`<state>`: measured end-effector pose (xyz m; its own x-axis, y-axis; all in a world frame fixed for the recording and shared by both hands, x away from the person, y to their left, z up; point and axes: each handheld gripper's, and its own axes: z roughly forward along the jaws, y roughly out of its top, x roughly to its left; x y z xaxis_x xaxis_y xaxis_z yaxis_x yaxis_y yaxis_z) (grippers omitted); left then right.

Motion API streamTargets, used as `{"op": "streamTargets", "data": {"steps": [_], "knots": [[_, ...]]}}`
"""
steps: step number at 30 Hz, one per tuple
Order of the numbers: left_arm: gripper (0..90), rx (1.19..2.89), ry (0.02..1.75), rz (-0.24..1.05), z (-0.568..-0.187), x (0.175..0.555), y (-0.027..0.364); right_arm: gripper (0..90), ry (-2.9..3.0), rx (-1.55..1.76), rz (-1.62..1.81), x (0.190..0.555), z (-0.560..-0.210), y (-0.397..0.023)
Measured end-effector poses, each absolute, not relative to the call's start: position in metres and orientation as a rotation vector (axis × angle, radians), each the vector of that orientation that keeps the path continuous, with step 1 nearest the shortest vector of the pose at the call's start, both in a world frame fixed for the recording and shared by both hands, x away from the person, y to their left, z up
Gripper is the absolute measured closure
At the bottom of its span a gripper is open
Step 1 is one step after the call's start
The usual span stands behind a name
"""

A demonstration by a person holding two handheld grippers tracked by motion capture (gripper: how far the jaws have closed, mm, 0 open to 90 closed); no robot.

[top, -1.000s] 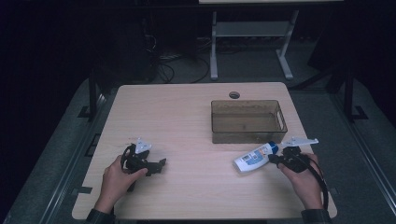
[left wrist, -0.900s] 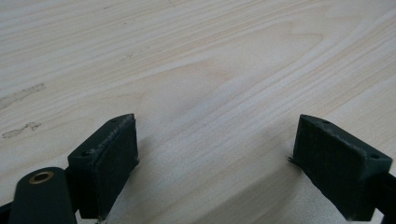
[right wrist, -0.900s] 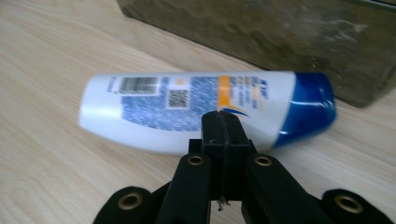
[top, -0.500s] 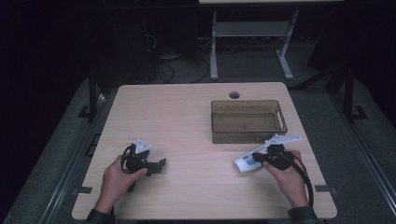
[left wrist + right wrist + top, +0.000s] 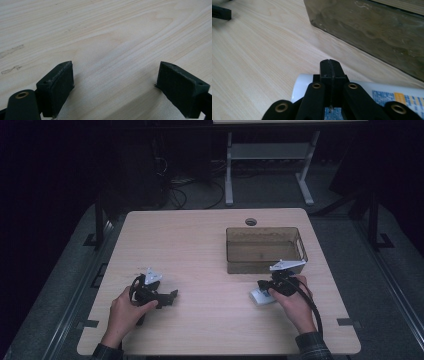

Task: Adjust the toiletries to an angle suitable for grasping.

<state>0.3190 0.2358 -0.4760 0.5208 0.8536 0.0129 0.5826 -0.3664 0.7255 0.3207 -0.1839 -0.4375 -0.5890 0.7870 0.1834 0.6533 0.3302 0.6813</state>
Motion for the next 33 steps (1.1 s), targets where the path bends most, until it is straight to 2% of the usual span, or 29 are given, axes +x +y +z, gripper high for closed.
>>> {"op": "streamTargets", "data": {"steps": [9, 33], "knots": [[12.8, 2.087, 1.162, 0.516, -0.476, 0.319, 0.236, 90.0, 2.443, 1.301, 1.084, 0.326, -0.444, -0.173], [12.8, 2.086, 1.163, 0.515, -0.476, 0.319, 0.236, 90.0, 2.491, 1.284, 1.056, 0.307, -0.448, -0.173]]}}
